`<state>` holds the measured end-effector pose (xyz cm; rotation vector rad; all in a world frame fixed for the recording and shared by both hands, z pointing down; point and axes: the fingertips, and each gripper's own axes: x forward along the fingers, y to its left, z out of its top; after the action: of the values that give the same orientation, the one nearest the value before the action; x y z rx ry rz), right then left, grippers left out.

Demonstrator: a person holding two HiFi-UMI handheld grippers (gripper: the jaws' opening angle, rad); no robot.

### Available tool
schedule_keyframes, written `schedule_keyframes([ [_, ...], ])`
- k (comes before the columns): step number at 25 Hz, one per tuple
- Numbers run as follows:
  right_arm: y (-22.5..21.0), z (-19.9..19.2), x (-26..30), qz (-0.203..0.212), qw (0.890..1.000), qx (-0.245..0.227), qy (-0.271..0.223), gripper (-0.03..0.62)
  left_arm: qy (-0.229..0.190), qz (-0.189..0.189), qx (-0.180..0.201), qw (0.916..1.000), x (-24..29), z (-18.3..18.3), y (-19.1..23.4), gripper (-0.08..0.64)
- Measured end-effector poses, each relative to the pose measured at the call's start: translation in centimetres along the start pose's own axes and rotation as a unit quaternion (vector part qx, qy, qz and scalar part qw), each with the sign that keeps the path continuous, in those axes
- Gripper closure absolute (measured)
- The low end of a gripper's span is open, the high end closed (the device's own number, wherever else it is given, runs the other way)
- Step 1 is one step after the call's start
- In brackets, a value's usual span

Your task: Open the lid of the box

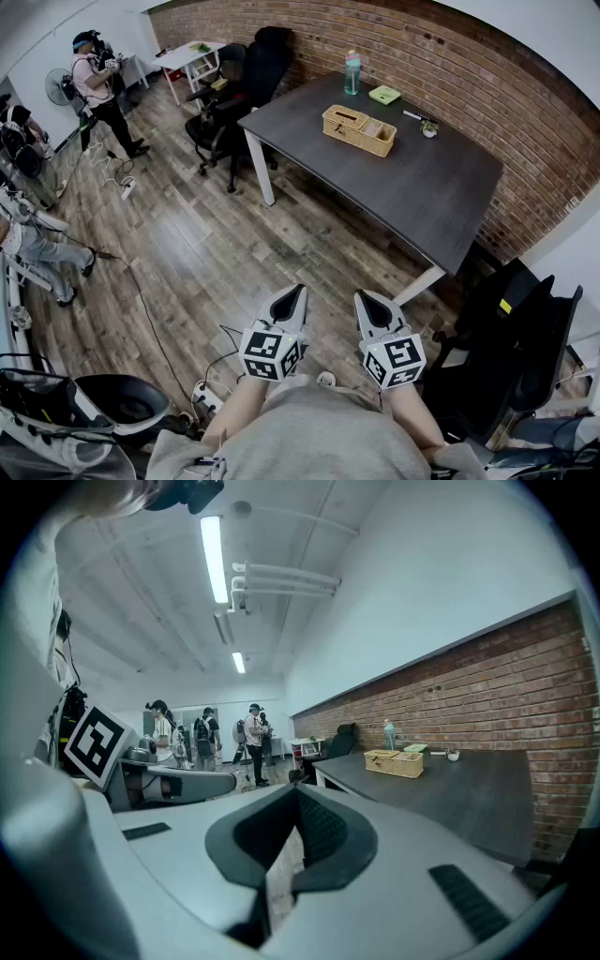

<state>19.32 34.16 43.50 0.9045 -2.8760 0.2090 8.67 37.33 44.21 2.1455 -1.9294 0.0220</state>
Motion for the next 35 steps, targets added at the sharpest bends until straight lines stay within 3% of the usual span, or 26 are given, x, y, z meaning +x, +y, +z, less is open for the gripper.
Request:
schedule_keyframes([
  [12, 2.9, -0.7, -3.2, 0.024, 0.999, -0.024, 0.000, 0.592, -0.008, 0.005, 0.000, 1.0000, -4.4, -1.5, -2.2, 0.540],
  [21, 3.5, -0.4, -3.7, 0.039, 0.999, -0.019, -0.010, 0.592, -0.011, 0.016, 0.000, 0.9998, -4.7, -1.3, -2.6, 0.540],
  [35, 2.1, -1.3, -2.6, 0.028, 1.000, -0.007, -0.004, 0.591, -0.006, 0.029, 0.006, 0.9996, -3.9, -2.0, -2.2, 0.538],
])
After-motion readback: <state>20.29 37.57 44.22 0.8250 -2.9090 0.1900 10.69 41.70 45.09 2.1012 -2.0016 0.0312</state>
